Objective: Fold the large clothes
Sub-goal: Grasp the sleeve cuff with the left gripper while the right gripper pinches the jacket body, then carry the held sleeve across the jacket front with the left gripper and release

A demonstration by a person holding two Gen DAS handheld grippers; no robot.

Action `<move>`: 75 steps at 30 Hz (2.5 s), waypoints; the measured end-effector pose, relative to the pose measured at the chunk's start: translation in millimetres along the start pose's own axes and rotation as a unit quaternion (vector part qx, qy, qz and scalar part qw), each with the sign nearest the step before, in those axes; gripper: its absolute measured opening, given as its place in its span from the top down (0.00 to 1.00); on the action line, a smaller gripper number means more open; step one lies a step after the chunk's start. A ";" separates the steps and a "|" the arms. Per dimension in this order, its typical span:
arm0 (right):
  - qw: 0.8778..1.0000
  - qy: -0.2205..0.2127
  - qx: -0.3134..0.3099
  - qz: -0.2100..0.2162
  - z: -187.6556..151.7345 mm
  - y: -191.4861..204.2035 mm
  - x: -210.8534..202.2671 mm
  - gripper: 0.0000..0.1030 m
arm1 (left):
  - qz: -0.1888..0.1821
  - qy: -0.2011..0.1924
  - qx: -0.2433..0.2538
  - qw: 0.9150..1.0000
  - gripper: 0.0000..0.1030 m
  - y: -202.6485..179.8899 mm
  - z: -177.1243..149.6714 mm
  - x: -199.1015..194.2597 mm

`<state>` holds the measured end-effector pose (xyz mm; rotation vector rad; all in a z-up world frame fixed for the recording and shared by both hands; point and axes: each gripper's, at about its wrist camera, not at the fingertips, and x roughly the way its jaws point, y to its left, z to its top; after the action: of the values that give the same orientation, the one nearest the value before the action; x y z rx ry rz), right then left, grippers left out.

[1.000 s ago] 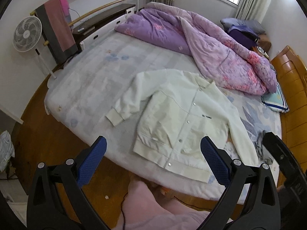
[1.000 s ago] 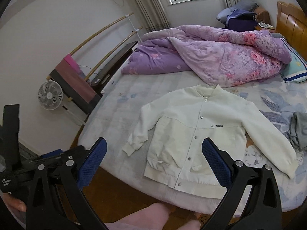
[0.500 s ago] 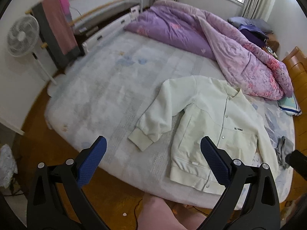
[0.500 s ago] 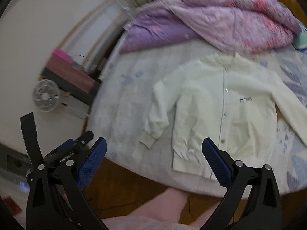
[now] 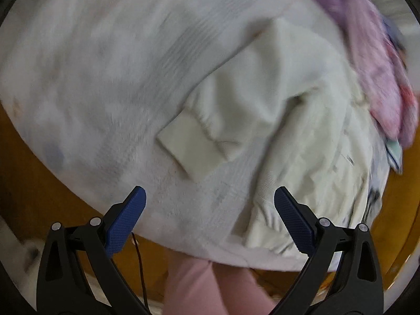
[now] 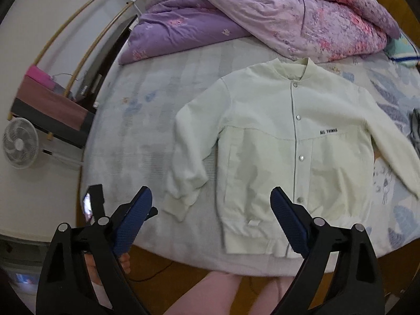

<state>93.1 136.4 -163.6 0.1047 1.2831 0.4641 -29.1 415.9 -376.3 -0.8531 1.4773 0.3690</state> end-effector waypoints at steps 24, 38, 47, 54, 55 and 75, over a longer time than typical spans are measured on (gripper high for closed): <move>0.995 0.079 -0.053 -0.012 65.6 -38.1 127.8 0.34 | 0.147 -0.121 -0.057 0.980 0.95 74.4 142.1 -57.4; 0.996 0.070 -0.013 0.045 153.4 -69.0 249.8 0.94 | 0.262 -0.164 -0.031 0.951 0.95 60.5 215.2 -74.7; 0.990 0.127 0.025 0.059 164.2 -76.8 347.2 0.99 | 0.281 -0.185 -0.006 0.942 0.95 -9.8 205.2 -111.6; 0.984 0.152 0.072 0.057 152.3 -91.7 386.6 1.00 | 0.240 -0.235 0.067 0.939 0.95 -128.7 181.4 -154.3; 0.984 0.151 0.077 0.060 153.2 -92.9 387.5 1.00 | 0.230 -0.241 0.078 0.940 0.95 -145.6 178.0 -158.4; 0.952 -0.026 0.272 0.140 122.4 -260.0 204.9 0.99 | 0.117 -0.204 0.373 0.897 0.97 -513.9 41.1 -25.7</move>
<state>321.6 3.3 -397.2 0.7661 1.3204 0.3330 353.9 108.6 -217.3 0.0276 1.1782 0.1172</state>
